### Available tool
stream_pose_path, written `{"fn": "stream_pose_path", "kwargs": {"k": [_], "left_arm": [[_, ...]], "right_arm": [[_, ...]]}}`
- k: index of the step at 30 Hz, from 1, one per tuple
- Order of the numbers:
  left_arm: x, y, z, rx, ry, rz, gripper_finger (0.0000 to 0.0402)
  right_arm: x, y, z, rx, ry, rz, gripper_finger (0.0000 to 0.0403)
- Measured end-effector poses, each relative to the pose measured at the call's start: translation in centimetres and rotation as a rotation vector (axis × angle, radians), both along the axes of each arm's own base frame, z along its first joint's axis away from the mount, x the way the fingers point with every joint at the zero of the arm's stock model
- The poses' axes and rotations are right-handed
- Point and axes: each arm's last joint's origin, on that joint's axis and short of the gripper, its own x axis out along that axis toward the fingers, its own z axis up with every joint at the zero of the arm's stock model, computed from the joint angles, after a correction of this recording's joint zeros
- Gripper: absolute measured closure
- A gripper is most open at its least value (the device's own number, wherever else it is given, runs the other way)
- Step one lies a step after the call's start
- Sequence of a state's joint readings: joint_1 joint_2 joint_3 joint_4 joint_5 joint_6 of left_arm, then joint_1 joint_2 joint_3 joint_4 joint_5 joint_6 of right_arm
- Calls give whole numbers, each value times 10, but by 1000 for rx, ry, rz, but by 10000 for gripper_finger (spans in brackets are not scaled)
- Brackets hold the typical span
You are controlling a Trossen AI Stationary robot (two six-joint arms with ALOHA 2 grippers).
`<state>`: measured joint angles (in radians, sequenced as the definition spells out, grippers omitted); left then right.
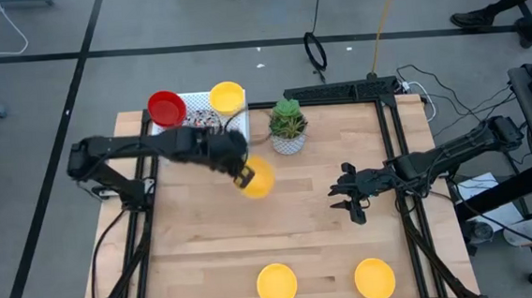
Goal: Pick & Place Mini bowls
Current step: Stack the yellow bowl on the yellow bowl on the shelf
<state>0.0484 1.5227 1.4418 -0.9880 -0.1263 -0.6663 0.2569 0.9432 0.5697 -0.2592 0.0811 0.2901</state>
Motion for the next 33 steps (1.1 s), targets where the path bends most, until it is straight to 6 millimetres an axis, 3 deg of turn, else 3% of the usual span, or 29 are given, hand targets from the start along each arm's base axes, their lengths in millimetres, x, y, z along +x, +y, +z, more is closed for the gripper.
{"fn": "stream_pose_path", "kwargs": {"k": [9,15,21,28,33], "left_arm": [[9,69,18,111,-220,-81,395],[-3,107,43,281,-241,-64,379],[-21,142,67,395,-257,-6,395],[-46,179,63,396,-185,112,377],[-55,198,57,399,-147,159,392]], "right_arm": [[0,0,0,1,1,-1,234],[0,0,0,1,0,-1,234],[0,0,0,0,0,-1,234],[0,0,0,0,0,-1,234],[0,0,0,-3,-1,-6,234]]}}
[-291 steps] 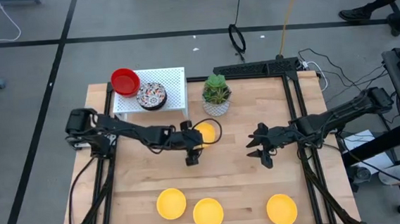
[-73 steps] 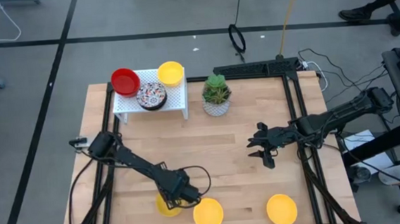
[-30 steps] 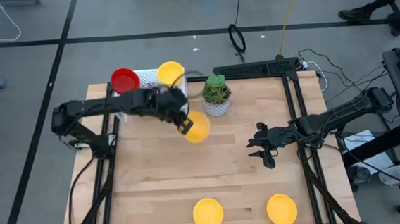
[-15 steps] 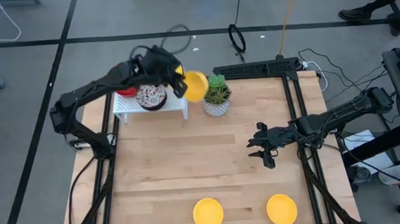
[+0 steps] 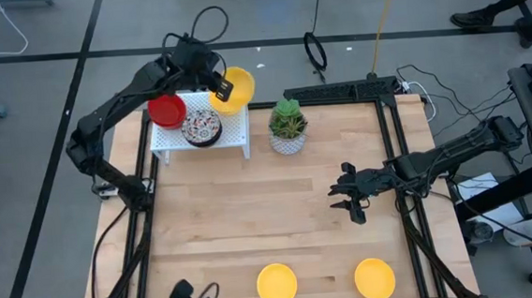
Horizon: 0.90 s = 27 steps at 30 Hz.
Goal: Pick & Place Mini bowls
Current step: Stack the yellow bowl on the yellow bowl on the shelf
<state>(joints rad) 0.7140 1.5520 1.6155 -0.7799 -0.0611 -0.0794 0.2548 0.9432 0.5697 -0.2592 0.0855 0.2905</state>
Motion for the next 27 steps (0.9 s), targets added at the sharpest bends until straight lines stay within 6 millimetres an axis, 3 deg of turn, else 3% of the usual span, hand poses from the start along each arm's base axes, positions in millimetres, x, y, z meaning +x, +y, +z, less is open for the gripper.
{"fn": "stream_pose_path", "kwargs": {"k": [10,19,27], "left_arm": [[-5,32,-25,-52,82,62,374],[-13,42,-36,-92,144,82,395],[-24,44,-40,-151,198,107,372]], "right_arm": [[0,0,0,0,0,-1,234],[0,0,0,-14,-2,10,234],[0,-1,0,-39,-7,0,234]]}}
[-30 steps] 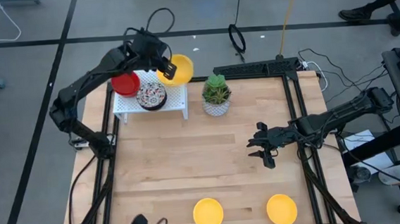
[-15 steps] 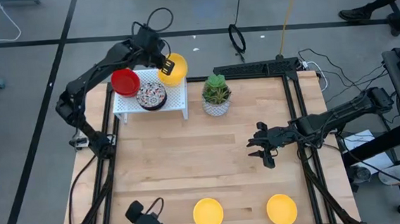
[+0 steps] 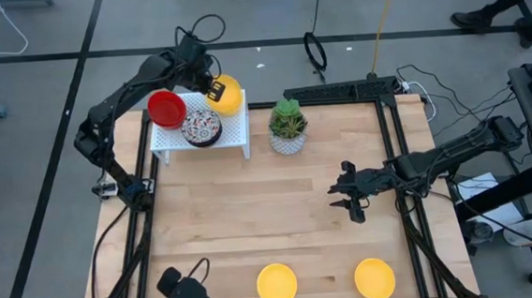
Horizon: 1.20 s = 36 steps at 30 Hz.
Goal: Pick & Place Mini bowls
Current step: Stack the yellow bowl on the yellow bowl on the shelf, then stack the yellow bowl on the yellow bowls on the shelf
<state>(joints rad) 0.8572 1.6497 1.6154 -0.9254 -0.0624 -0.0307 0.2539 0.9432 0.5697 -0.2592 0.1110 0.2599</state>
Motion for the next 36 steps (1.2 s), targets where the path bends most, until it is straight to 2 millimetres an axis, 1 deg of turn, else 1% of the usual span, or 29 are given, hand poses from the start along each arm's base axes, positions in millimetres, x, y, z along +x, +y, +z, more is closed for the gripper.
{"fn": "stream_pose_path", "kwargs": {"k": [7,11,16,24,31,36], "left_arm": [[0,-1,-1,-13,7,5,394],[-1,-1,-1,-18,-1,19,389],[1,-2,-1,-18,-1,15,356],[1,-3,-1,23,38,77,312],[1,-3,-1,7,10,121,247],[2,-7,3,14,11,64,208]], "right_arm": [[0,0,0,-13,-2,11,234],[0,0,0,-9,-1,7,234],[0,0,0,-9,-1,7,234],[0,0,0,-7,-1,8,234],[0,0,0,-6,-1,9,234],[0,0,0,-6,-1,9,234]]}}
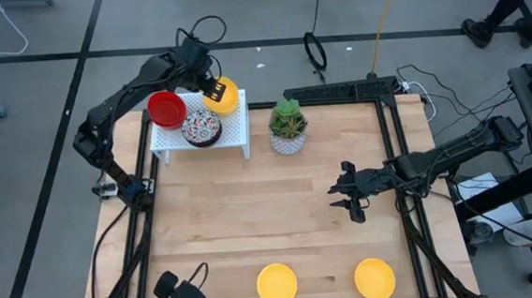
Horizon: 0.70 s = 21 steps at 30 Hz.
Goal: Pick & Place Mini bowls
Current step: Stack the yellow bowl on the yellow bowls on the shelf
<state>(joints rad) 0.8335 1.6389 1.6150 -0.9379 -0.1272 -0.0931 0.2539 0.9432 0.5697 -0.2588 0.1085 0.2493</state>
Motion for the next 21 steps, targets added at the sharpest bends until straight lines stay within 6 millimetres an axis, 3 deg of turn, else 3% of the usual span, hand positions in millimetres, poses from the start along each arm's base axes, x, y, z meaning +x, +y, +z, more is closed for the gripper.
{"fn": "stream_pose_path", "kwargs": {"k": [6,14,21], "left_arm": [[-7,-16,24,79,-44,-42,189],[-18,-59,64,138,-214,-60,188],[15,-110,67,11,-326,-269,188]], "right_arm": [[0,0,0,0,0,0,234],[3,1,4,92,-46,-58,234],[3,13,8,200,-69,1,234]]}}
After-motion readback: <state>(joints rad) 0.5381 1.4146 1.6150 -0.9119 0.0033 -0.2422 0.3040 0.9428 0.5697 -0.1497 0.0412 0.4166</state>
